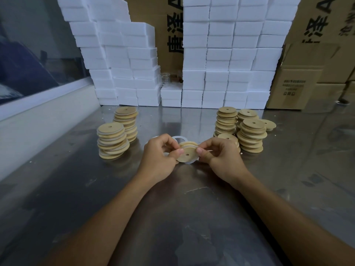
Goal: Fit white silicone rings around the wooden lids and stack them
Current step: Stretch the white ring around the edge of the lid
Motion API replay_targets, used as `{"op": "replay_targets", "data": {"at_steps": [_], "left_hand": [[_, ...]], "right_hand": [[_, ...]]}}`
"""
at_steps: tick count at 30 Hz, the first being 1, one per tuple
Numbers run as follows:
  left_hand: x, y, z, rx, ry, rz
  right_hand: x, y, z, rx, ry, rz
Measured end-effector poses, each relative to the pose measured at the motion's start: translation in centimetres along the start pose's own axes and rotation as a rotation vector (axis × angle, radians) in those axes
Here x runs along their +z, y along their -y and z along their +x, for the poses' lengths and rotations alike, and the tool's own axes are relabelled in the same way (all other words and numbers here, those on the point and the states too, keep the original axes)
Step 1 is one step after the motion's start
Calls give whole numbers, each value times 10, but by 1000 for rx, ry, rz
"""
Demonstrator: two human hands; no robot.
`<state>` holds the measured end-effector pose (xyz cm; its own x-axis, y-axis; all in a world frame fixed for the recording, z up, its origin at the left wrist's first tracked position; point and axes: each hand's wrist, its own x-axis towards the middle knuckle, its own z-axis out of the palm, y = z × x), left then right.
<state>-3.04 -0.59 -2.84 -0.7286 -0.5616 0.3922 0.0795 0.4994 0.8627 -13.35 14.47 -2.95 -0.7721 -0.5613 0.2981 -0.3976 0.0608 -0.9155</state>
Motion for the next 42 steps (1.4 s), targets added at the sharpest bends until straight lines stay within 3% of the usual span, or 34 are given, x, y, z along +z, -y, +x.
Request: {"op": "replay_targets", "data": {"at_steps": [4, 12, 18, 23, 28, 37, 42], "left_hand": [[3, 0, -1, -80, 16, -102], [7, 0, -1, -77, 34, -146], [7, 1, -4, 216, -20, 227], [7, -4, -7, 374, 1, 386], [6, -6, -7, 307, 21, 344], [5, 2, -2, 228, 13, 314], [5, 3, -2, 205, 20, 295]], "right_hand": [[-1, 0, 1, 11, -3, 34], [1, 2, 2, 46, -80, 28], [4, 6, -4, -264, -166, -367], [3, 12, -6, -449, -174, -473], [10, 8, -7, -350, -78, -375], [8, 3, -1, -87, -173, -38], [4, 2, -1, 11, -144, 164]]}}
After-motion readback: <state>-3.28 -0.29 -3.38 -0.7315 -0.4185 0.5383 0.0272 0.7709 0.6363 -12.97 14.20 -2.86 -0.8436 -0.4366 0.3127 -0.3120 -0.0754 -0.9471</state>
